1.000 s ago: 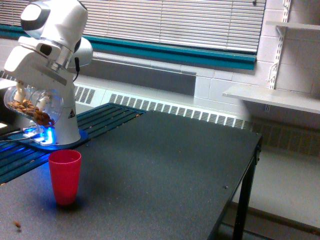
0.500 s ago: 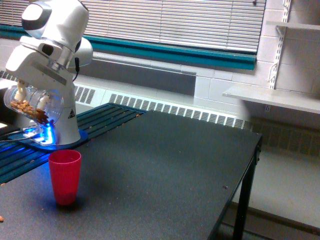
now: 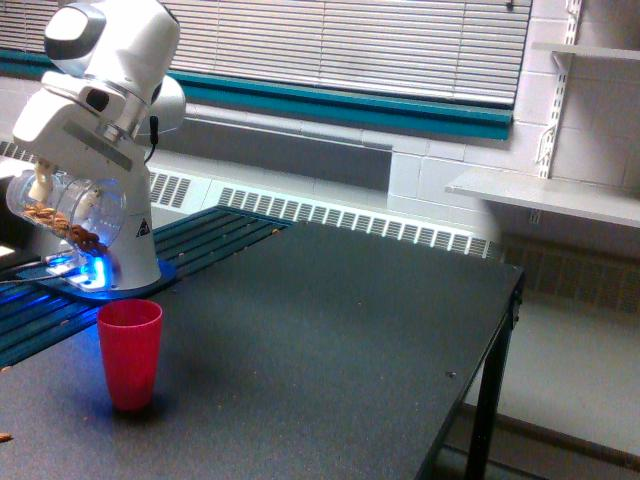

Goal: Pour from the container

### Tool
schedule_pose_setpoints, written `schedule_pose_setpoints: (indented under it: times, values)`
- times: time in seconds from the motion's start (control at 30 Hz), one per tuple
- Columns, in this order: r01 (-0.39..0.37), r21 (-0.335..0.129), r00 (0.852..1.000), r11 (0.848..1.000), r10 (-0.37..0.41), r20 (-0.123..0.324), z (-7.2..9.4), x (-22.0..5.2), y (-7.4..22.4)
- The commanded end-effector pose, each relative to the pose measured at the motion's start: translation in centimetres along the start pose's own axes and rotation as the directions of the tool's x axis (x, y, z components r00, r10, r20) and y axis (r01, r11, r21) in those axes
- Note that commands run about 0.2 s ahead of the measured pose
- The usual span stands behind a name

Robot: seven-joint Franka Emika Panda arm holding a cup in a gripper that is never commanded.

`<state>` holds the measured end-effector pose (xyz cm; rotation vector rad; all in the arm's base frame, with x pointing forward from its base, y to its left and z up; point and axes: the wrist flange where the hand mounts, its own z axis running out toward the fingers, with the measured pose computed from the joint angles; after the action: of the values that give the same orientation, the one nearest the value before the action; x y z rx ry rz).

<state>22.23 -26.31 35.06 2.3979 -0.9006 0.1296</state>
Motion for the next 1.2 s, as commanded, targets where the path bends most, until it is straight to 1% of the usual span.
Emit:
schedule_pose_setpoints:
  times: [0.03, 0.83, 1.2]
  values:
    - [0.026, -0.021, 1.000, 0.999, -0.027, -0.006, -0.08, 0.10, -0.08]
    - [0.062, -0.045, 0.998, 0.997, -0.063, -0.008, -0.10, 0.23, -0.14]
    - [0.074, -0.040, 0.997, 0.996, -0.074, -0.006, -0.10, 0.01, -0.29]
